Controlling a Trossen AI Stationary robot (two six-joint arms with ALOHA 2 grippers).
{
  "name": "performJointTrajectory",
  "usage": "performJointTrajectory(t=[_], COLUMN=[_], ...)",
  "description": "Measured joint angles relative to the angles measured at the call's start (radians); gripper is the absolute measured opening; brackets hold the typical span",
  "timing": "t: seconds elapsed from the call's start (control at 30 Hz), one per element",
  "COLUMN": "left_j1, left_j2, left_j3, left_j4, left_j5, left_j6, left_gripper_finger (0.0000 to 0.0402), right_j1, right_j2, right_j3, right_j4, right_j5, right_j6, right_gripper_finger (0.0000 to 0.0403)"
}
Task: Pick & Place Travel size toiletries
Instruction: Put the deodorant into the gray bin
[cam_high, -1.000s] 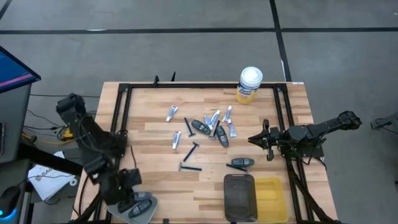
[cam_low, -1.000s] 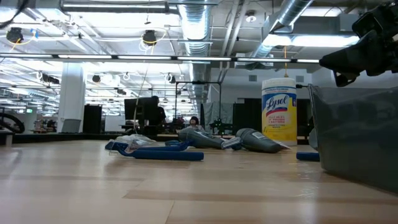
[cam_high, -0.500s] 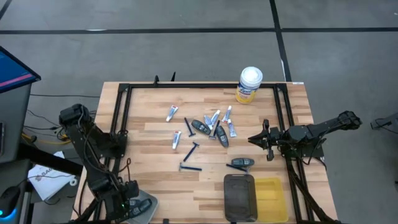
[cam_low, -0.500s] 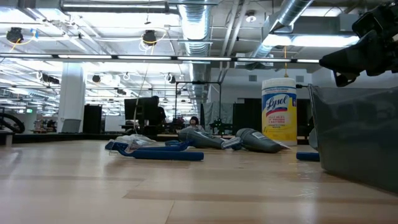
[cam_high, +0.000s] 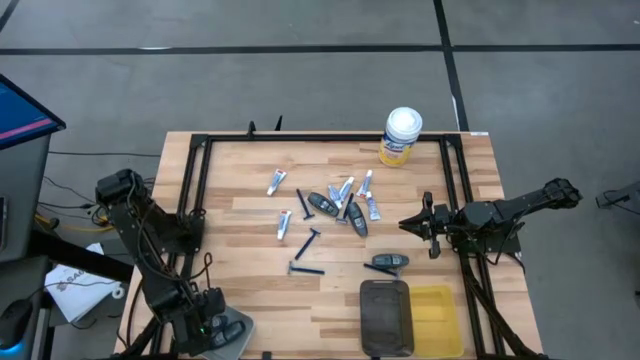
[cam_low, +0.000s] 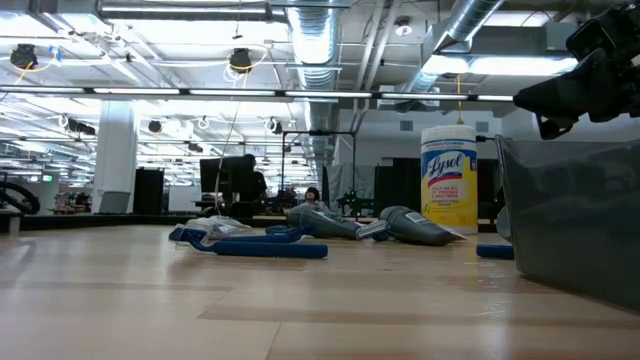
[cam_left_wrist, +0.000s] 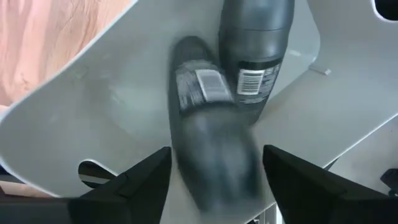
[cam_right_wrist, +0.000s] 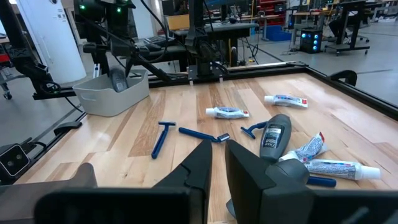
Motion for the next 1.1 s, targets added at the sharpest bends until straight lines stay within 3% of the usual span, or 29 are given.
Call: performJointTrajectory(t=[0.2, 0.4, 0.5, 0.6, 0.73, 0.83, 0.97, 1.1], left_j1=[0.005, 0.088, 0.156, 0.237, 0.379, 0.524, 0.733, 0.925], left_j2=[0.000, -0.053, -0.125, -0.219, -0.340, -0.394, -0.399, -0.346], left_j3=[0.000, 0.003, 0.003, 0.003, 0.004, 0.004, 0.004, 0.005], left_j4=[-0.001, 0.007, 0.011, 0.020, 0.042, 0.094, 0.254, 0.421], left_j5=[0.014, 0.047, -0.017, -0.146, -0.314, -0.372, -0.363, -0.281], left_j6=[0.000, 0.012, 0.040, 0.110, 0.294, 0.504, 0.832, 1.083], left_gripper_finger=[0.0286, 0.0286, 0.0281, 0.0278, 0.0277, 0.0277, 0.0277, 0.0277], right_j1=[0.000, 0.000, 0.000, 0.000, 0.000, 0.000, 0.000, 0.000], right_j2=[0.000, 0.000, 0.000, 0.000, 0.000, 0.000, 0.000, 0.000], right_j3=[0.000, 0.000, 0.000, 0.000, 0.000, 0.000, 0.000, 0.000], right_j4=[0.000, 0.000, 0.000, 0.000, 0.000, 0.000, 0.000, 0.000], right_j5=[0.000, 0.000, 0.000, 0.000, 0.000, 0.000, 0.000, 0.000], right_j6=[0.000, 0.000, 0.000, 0.000, 0.000, 0.000, 0.000, 0.000], right_gripper_finger=[0.0040, 0.0040, 0.0040, 0.0040, 0.0040, 0.0040, 0.0040, 0.0040])
